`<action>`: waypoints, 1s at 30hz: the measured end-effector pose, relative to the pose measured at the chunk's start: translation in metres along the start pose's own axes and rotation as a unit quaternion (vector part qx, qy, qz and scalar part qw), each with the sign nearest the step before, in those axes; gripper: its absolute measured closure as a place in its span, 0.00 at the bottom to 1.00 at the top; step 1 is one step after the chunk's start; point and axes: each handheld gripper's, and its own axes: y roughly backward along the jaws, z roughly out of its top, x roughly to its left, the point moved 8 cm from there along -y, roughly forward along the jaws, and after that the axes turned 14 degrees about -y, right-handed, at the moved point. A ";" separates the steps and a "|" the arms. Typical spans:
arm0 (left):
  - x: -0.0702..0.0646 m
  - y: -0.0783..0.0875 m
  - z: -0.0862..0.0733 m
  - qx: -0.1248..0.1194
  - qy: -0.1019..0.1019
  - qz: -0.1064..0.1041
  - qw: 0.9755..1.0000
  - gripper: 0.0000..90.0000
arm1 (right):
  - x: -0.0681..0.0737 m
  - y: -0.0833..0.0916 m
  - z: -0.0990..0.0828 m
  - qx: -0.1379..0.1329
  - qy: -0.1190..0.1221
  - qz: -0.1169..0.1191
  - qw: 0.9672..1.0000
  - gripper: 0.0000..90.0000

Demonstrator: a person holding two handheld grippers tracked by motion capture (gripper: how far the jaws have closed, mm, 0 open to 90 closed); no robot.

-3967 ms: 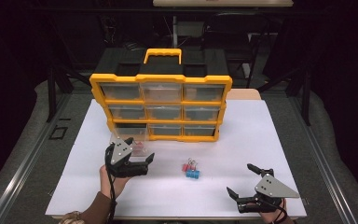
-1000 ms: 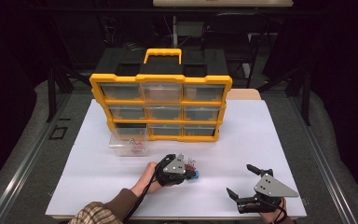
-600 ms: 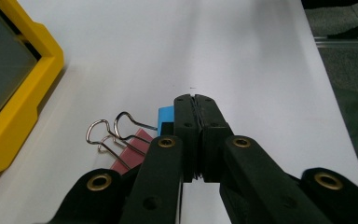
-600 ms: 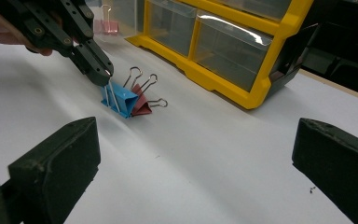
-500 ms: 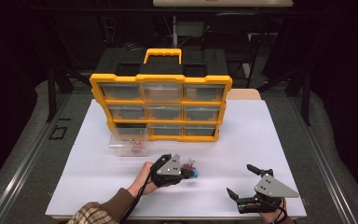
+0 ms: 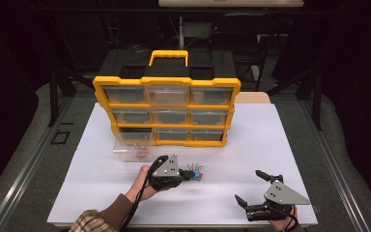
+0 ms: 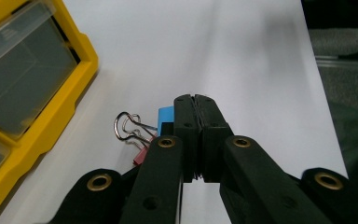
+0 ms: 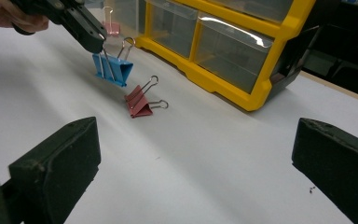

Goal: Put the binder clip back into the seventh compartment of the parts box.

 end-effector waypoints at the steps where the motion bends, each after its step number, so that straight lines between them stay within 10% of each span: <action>1: 0.001 0.001 0.000 -0.002 0.002 0.001 1.000 0.98 | -0.001 -0.001 -0.001 0.001 -0.004 0.000 1.000 0.01; 13: 0.007 0.005 -0.008 0.011 0.019 0.003 1.000 0.98 | -0.006 -0.014 -0.006 0.015 -0.013 0.007 1.000 0.00; 30: 0.023 0.036 0.000 0.003 0.011 0.059 0.998 0.98 | -0.011 -0.021 -0.006 0.019 -0.014 -0.003 1.000 0.00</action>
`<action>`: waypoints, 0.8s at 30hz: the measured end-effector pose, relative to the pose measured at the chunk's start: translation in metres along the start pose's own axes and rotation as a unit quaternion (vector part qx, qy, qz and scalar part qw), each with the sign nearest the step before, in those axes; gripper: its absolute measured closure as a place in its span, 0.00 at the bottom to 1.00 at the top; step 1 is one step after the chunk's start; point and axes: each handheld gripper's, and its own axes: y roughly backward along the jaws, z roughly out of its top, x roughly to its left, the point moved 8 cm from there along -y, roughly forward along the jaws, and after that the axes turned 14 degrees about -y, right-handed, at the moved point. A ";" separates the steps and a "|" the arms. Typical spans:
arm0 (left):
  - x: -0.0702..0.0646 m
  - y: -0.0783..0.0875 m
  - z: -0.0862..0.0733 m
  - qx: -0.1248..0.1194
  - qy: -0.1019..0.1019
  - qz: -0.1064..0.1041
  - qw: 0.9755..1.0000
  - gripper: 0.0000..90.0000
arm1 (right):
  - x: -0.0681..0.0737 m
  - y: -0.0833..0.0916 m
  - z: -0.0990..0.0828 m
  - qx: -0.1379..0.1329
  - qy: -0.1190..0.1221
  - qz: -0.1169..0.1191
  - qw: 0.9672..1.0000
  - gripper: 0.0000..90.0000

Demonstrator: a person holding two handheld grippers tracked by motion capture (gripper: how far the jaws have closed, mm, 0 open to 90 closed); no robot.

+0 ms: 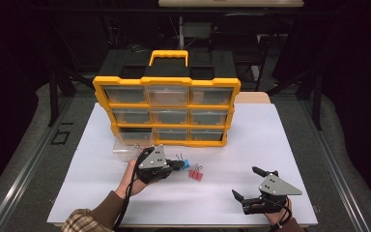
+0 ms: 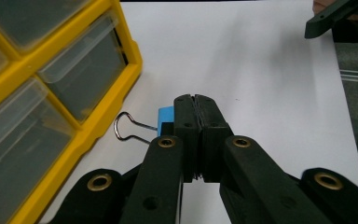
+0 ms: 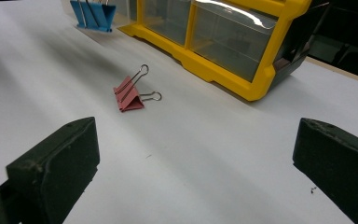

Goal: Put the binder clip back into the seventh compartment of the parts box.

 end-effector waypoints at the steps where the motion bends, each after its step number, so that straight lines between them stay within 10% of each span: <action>1: 0.001 0.002 0.001 -0.001 0.001 0.003 1.000 0.98 | 0.001 0.000 0.000 0.001 0.001 0.001 1.000 0.00; 24: 0.041 0.055 0.002 -0.017 0.032 0.104 0.994 0.98 | 0.011 0.005 0.004 -0.005 0.023 0.014 1.000 0.00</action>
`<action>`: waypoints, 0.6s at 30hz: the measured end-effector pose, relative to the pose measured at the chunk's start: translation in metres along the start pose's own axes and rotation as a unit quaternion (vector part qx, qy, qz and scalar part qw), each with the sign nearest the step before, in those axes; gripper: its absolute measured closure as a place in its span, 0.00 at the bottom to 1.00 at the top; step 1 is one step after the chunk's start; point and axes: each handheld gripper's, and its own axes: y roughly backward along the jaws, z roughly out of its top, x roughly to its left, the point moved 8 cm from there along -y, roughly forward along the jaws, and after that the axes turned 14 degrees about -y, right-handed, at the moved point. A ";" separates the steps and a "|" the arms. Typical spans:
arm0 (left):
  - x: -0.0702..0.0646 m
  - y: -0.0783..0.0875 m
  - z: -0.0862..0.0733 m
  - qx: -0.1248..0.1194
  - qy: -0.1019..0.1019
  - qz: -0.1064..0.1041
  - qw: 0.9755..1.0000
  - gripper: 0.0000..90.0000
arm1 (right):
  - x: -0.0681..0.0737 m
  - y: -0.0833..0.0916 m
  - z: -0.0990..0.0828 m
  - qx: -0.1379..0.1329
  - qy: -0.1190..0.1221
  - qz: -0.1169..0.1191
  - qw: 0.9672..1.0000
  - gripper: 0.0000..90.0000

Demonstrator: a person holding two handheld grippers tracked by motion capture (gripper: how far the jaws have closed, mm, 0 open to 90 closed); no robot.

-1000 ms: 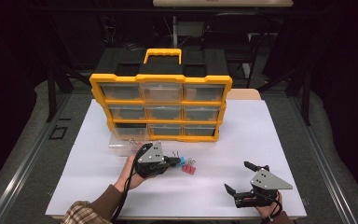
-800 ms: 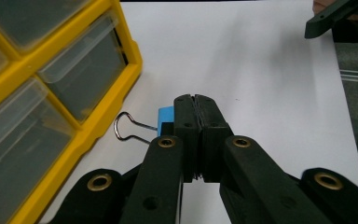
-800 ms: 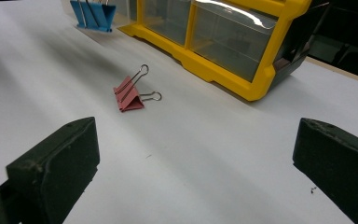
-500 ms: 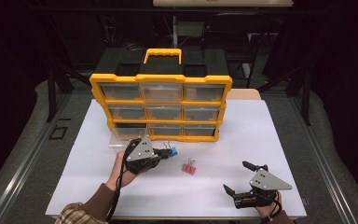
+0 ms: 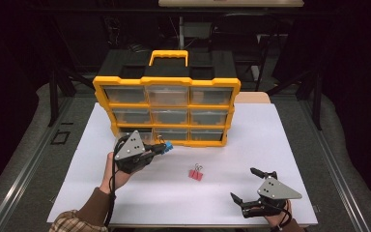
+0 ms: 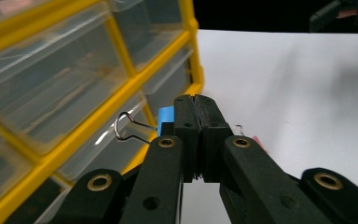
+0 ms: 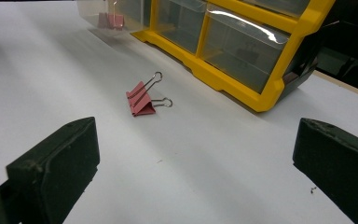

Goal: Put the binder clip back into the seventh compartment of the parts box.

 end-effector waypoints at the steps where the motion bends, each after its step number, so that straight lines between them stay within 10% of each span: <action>1: 0.003 0.002 -0.001 -0.002 0.005 0.006 1.000 0.98 | 0.000 0.000 0.000 0.001 0.000 -0.001 1.000 0.00; 18: 0.039 0.026 -0.020 0.021 0.047 0.066 0.997 0.98 | 0.003 -0.002 0.000 0.006 0.008 0.004 1.000 0.00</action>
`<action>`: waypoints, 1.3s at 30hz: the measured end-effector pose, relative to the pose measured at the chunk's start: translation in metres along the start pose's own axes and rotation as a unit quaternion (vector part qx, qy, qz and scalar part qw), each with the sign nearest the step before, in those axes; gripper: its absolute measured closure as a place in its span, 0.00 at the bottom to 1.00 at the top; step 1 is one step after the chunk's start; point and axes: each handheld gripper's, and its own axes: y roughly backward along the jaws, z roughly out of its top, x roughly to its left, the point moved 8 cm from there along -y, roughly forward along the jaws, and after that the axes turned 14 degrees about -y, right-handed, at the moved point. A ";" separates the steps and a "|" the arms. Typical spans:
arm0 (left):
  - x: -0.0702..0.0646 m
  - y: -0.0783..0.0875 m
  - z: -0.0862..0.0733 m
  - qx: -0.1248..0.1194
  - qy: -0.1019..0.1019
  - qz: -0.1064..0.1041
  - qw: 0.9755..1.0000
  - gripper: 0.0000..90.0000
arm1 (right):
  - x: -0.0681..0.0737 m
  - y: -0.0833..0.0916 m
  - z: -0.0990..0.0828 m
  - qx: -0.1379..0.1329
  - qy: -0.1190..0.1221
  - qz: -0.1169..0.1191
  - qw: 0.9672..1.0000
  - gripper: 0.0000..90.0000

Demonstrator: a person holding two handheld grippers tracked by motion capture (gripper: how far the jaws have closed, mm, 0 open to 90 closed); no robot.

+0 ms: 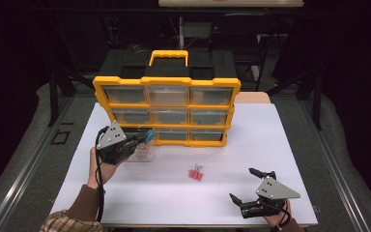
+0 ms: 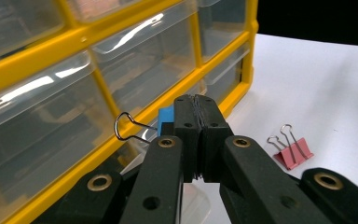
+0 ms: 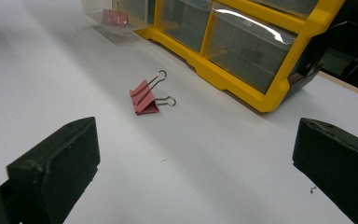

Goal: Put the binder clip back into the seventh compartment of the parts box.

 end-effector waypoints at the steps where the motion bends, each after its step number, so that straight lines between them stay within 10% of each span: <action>1: 0.002 0.001 -0.001 0.002 0.003 0.003 1.000 0.98 | 0.000 0.000 0.000 0.000 0.001 0.000 1.000 0.00; 19: 0.021 -0.004 -0.035 0.059 0.056 0.002 0.997 0.98 | 0.001 -0.003 -0.001 0.006 0.002 0.005 1.000 0.00; 29: 0.015 -0.012 -0.028 0.036 0.083 -0.035 0.995 0.38 | 0.000 0.000 0.000 0.005 0.001 0.002 1.000 0.00; 39: -0.020 -0.029 -0.009 0.028 0.047 -0.073 0.996 0.16 | 0.001 0.000 -0.001 0.004 -0.001 0.004 1.000 0.00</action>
